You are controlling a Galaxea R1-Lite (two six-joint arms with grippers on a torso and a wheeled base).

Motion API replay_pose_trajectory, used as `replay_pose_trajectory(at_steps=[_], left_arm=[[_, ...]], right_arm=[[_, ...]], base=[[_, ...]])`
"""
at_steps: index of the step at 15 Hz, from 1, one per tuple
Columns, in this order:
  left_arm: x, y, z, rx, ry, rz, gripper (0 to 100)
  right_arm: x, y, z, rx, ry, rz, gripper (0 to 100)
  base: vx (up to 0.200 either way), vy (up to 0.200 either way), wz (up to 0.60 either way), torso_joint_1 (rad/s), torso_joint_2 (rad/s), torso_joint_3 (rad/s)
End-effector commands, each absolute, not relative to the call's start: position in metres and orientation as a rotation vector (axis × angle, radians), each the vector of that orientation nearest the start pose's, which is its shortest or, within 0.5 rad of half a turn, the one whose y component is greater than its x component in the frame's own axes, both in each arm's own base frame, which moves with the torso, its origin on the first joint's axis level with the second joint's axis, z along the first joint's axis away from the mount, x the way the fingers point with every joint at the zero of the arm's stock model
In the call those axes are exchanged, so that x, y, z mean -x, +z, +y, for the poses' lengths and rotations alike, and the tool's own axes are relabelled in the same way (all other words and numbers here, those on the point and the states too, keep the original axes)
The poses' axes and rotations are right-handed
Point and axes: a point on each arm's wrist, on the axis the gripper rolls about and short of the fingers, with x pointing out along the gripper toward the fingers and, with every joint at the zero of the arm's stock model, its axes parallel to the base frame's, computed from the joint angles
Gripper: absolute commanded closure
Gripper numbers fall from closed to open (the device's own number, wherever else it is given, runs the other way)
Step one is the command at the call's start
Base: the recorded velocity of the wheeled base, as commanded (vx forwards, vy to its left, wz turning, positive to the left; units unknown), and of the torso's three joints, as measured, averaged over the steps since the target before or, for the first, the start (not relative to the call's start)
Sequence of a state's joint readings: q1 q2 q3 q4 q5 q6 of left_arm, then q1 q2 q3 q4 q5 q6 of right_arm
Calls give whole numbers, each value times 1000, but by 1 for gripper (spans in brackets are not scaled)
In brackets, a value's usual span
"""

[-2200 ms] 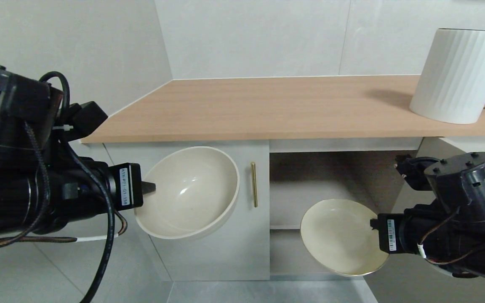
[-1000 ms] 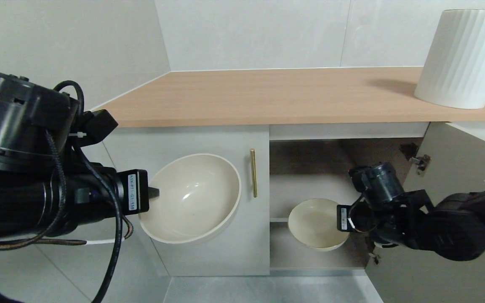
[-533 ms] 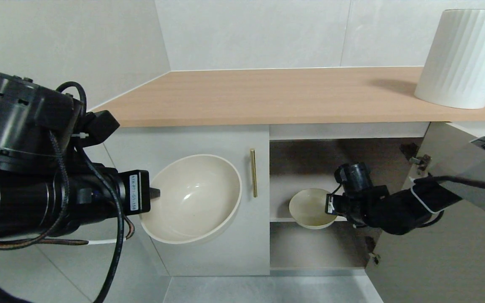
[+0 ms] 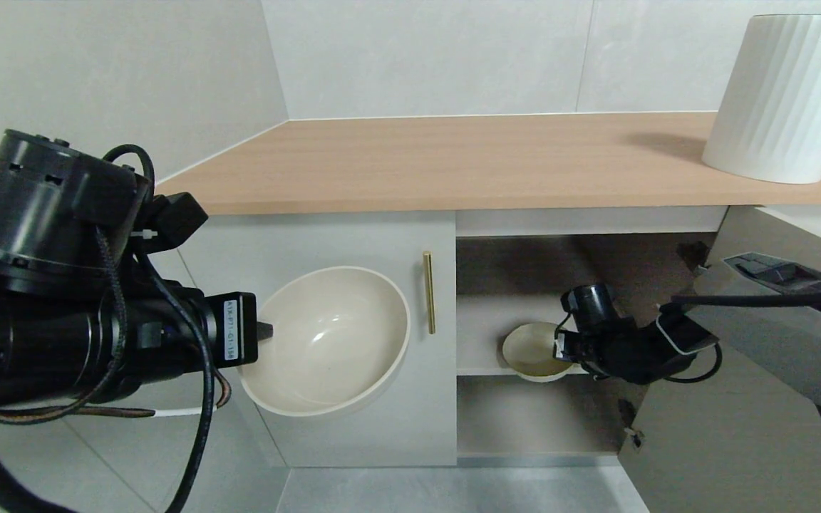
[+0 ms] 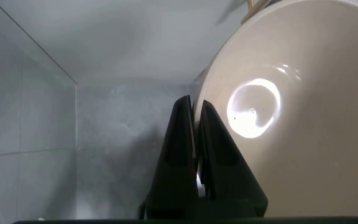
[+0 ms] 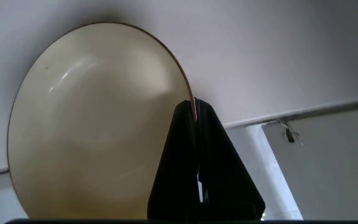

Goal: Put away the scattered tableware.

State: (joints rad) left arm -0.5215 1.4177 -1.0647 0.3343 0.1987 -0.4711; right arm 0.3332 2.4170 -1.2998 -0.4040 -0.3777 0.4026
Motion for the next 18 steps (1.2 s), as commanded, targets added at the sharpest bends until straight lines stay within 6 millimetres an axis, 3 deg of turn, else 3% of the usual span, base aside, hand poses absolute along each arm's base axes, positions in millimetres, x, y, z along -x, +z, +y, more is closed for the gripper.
replay_pose_trajectory(at_steps=[1, 8, 17, 18], left_arm=[[-197, 241, -108, 207, -148, 704, 100], [-197, 241, -108, 207, -148, 704, 100], [-199, 239, -109, 203, -145, 710, 100], [-199, 239, -109, 203, -145, 710, 100]], right_arm=[[-433, -4, 134, -138, -200, 650, 100], [-451, -7, 131, -158, -226, 604, 100], [-459, -7, 133, -163, -239, 577, 100], [-459, -7, 133, -165, -241, 575, 0]], base=[[0, 0, 0, 0, 0, 0], [0, 0, 0, 0, 0, 0], [0, 0, 0, 0, 0, 0], [0, 0, 0, 0, 0, 0]])
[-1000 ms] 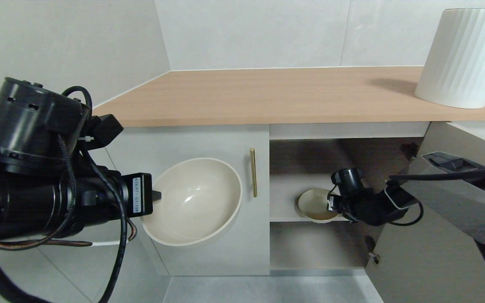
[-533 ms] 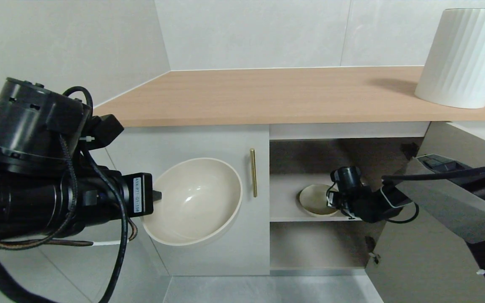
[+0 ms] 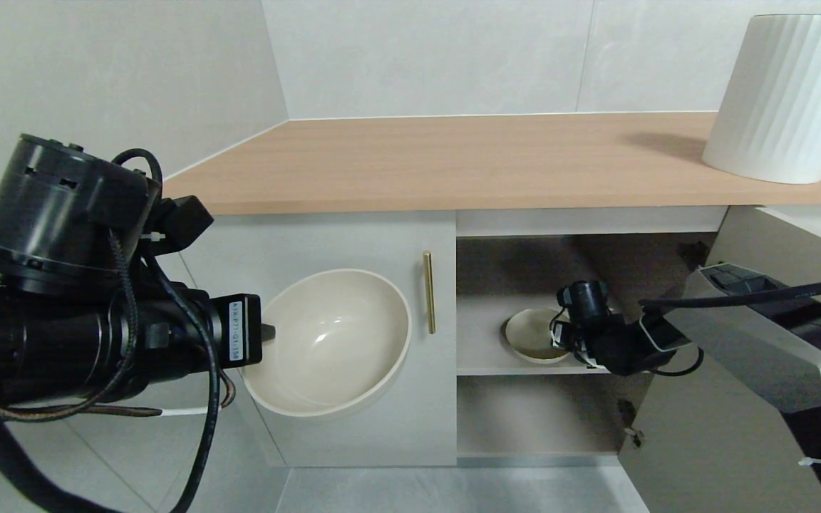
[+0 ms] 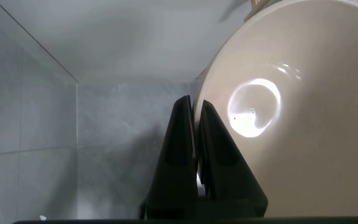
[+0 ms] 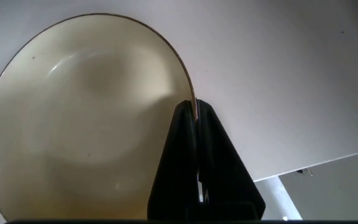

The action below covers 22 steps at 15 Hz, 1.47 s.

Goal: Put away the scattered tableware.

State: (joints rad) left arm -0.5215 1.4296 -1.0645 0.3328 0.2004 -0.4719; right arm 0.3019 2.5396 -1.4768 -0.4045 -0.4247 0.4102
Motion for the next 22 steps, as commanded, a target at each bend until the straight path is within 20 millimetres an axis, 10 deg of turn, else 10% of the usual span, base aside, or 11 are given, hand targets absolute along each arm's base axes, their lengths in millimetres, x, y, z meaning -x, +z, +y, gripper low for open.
replay_pose_trajectory(at_steps=[1, 8, 18, 22], left_arm=[[-199, 239, -109, 203, -145, 710, 100], [-200, 236, -110, 198, -143, 720, 100], [-234, 148, -179, -13, -170, 864, 100], [-237, 133, -196, -34, -199, 864, 100]], right_arm=[[-459, -7, 133, -165, -241, 575, 0], [-438, 30, 134, -210, -234, 547, 0], [-243, 196, 165, -124, 289, 647, 0], [-209, 203, 180, -66, 409, 712, 0]], base=[[0, 0, 0, 0, 0, 0], [0, 0, 0, 0, 0, 0], [0, 0, 0, 0, 0, 0], [0, 0, 0, 0, 0, 0]])
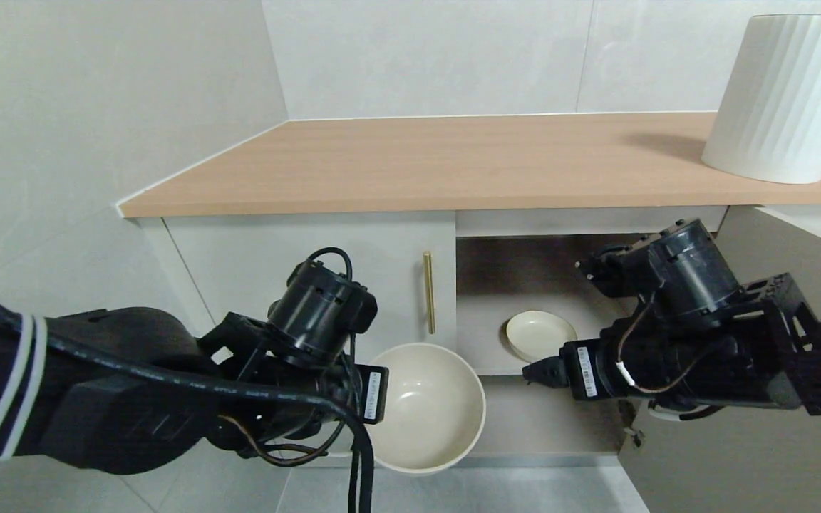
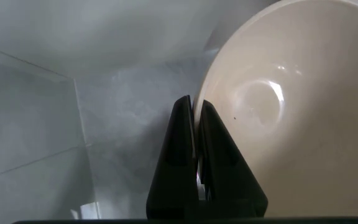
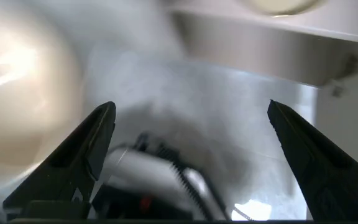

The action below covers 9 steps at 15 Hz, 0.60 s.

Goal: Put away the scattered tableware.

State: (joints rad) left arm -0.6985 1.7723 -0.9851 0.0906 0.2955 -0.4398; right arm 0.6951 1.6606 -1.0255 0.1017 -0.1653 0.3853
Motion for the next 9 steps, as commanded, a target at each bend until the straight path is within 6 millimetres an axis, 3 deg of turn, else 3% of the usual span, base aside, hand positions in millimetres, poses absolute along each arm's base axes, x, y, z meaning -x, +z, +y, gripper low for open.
replay_pose_trajectory(at_steps=[1, 9], left_arm=[[-236, 133, -198, -40, -201, 862, 100], [-230, 126, -215, -63, -244, 853, 100]], right_arm=[[-205, 195, 190, -32, 432, 754, 0], [-216, 145, 227, 56, 453, 891, 0]], base=[[0, 0, 0, 0, 0, 0], [0, 0, 0, 0, 0, 0]])
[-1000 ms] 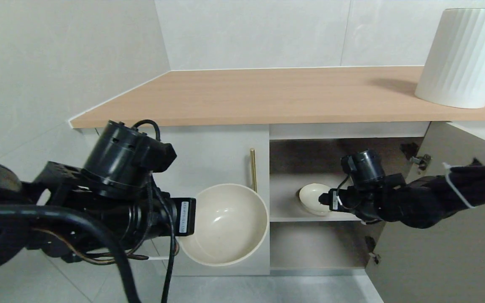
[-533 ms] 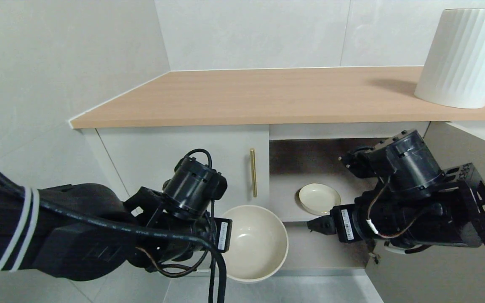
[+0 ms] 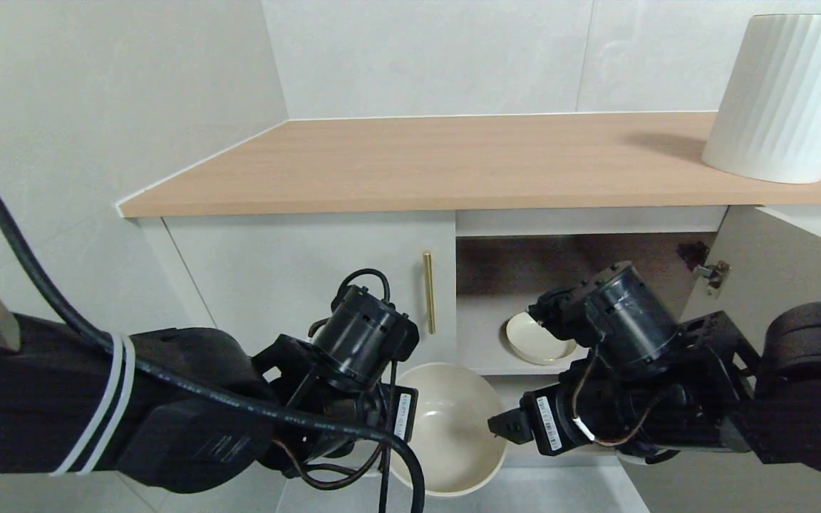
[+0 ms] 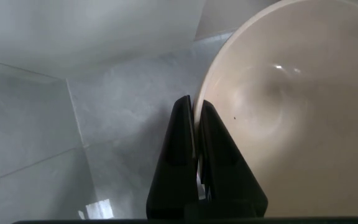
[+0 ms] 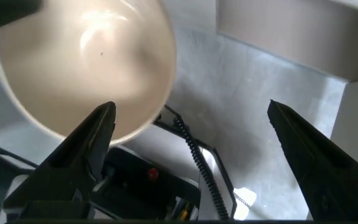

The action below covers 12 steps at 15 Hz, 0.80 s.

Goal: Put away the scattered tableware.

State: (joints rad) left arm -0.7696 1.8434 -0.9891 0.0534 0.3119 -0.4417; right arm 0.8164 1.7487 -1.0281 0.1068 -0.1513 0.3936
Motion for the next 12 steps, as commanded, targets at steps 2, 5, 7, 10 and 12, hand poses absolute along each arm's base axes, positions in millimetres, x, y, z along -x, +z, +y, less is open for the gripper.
replay_pose_trajectory(at_steps=[2, 5, 7, 10, 12], left_arm=[[-224, 126, -220, -81, -251, 845, 100], [-223, 127, -220, -80, -255, 842, 100], [-222, 127, -221, -79, -257, 841, 100], [-222, 128, -221, -79, -259, 840, 100], [-221, 128, -221, -79, -261, 840, 100]], right_arm=[[-222, 138, 232, 43, 447, 888, 0], [-226, 136, 236, 8, 444, 869, 0], [-228, 134, 239, 4, 444, 864, 0], [-230, 131, 241, -14, 434, 868, 100], [-232, 132, 242, -20, 435, 863, 100]], base=[[0, 0, 0, 0, 0, 0], [0, 0, 0, 0, 0, 0], [0, 0, 0, 0, 0, 0], [0, 0, 0, 0, 0, 0], [0, 0, 0, 0, 0, 0]])
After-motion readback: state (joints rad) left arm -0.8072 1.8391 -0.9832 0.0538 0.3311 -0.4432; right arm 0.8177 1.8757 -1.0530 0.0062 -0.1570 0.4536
